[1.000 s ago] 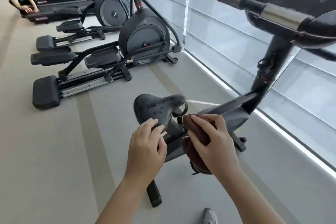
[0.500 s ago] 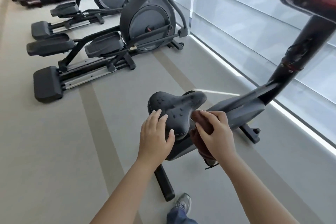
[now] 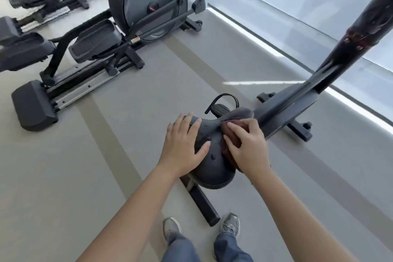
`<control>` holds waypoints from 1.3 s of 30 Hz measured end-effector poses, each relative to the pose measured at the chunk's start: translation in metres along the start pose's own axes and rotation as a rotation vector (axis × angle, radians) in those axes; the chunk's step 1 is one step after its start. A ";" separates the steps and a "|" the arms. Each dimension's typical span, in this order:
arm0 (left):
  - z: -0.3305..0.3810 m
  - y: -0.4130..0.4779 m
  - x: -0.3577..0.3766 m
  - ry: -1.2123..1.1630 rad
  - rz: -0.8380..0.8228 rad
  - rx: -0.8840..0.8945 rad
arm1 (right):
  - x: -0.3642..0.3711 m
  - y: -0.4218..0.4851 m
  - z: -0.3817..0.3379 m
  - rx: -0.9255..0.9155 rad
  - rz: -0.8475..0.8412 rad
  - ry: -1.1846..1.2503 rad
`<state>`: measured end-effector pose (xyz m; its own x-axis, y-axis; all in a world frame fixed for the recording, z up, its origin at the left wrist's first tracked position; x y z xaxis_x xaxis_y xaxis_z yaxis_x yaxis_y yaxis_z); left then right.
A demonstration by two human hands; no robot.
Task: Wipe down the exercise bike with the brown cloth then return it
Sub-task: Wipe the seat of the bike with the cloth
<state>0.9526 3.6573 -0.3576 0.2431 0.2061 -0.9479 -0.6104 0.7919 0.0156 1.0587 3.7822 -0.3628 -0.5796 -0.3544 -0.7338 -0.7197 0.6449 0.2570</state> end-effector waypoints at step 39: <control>-0.046 0.036 0.015 -0.072 -0.396 0.665 | 0.013 -0.003 -0.039 0.574 0.137 -0.330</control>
<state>0.8993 3.6620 -0.3861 0.4113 -0.1450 -0.8999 0.1067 0.9881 -0.1104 1.0381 3.7498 -0.3489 -0.4382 -0.0769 -0.8956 -0.2779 0.9591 0.0537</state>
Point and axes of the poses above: each hand's wrist, its own y-axis towards the middle knuckle, its own x-axis out of the palm, z = x × y, the point moved 7 cm from there along y, towards the middle knuckle, and after that the axes turned 2 degrees about -x, right-handed, at the moved point
